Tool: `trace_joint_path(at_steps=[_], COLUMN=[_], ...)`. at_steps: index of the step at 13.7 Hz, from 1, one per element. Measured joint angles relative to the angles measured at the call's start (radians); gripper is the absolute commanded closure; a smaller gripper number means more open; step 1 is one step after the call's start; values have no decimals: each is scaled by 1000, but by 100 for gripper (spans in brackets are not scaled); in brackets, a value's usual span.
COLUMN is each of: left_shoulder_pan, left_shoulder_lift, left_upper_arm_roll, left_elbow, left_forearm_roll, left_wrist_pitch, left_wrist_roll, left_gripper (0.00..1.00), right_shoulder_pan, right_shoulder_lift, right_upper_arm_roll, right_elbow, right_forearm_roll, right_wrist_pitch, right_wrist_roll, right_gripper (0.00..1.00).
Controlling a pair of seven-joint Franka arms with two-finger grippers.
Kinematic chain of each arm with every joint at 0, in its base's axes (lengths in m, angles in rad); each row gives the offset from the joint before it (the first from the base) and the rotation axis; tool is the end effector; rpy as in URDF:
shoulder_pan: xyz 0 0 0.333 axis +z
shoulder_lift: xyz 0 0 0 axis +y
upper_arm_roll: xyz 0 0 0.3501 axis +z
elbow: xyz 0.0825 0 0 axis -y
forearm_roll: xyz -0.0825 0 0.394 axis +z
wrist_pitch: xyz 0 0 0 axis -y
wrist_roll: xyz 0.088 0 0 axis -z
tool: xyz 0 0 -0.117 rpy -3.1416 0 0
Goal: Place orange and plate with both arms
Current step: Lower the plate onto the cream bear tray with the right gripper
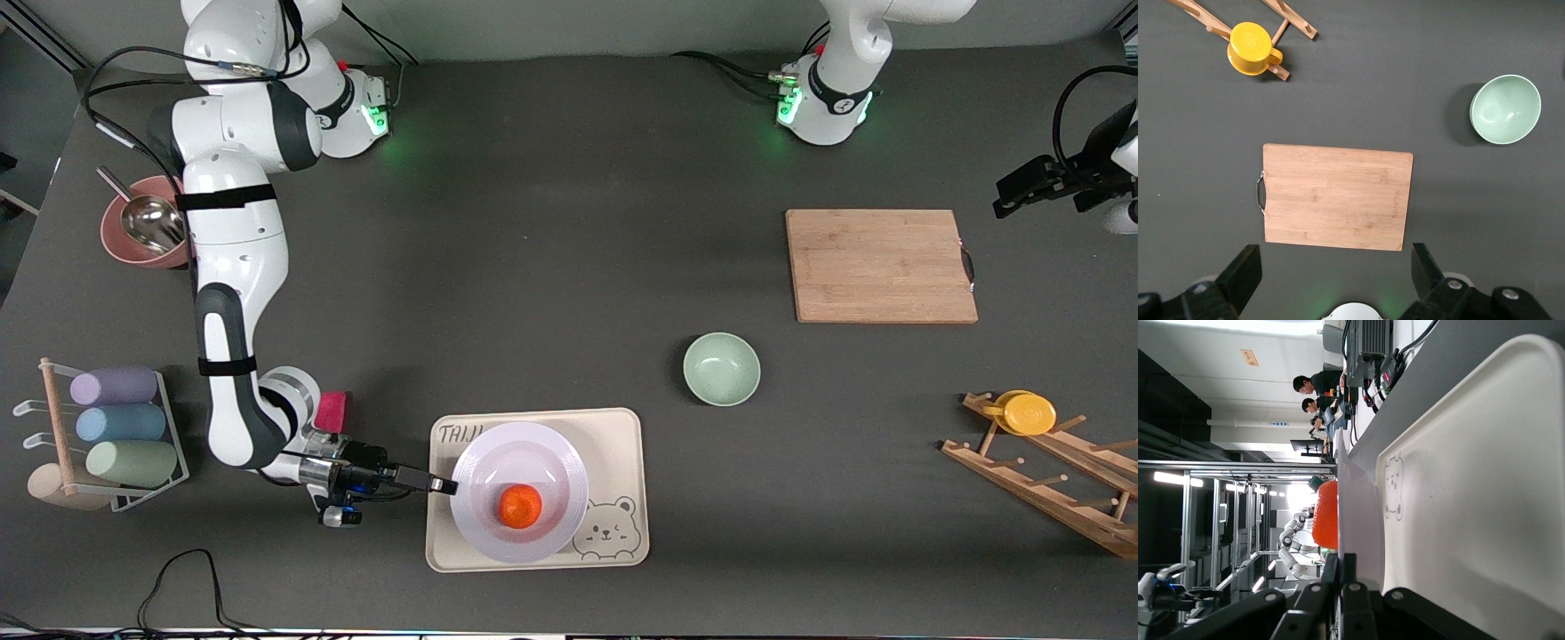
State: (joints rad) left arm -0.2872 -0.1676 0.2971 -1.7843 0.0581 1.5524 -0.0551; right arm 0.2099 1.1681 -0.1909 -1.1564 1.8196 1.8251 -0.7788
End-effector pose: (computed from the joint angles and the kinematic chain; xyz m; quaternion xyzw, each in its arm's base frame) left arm 0.5026 0.0244 0.6298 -0.9989 -0.0291 0.0356 0.0055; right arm 0.7844 0.1576 0.1158 -0.7590 0.0624 -0.0920 0.6416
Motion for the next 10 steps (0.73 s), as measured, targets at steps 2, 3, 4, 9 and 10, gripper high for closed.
trace_joint_path(at_steps=[2,3,4,9,10], left_shoulder_pan=[0,0,0,0,0], left_shoulder_lift=[0,0,0,1,1], left_upper_arm_roll=[-1,-1,-1,-1,-1], left_elbow=[0,0,0,-1,-1], left_forearm_roll=[0,0,0,0,0], left_wrist_pitch=[0,0,0,0,0], left_wrist_roll=[0,0,0,0,0], left_gripper=[0,0,0,0,0], right_shoulder_pan=[0,0,0,0,-1], right_shoulder_lift=[18,23,27,50,52], right_upper_arm_roll=[0,0,0,0,0], right_elbow=[5,5,5,6,6], right_forearm_roll=[1,2,2,6,11], right_wrist_pitch=[0,0,0,1,0], right_wrist_roll=[-43,-61,-78,-132,-137], right_gripper=[100,100,100,100,100])
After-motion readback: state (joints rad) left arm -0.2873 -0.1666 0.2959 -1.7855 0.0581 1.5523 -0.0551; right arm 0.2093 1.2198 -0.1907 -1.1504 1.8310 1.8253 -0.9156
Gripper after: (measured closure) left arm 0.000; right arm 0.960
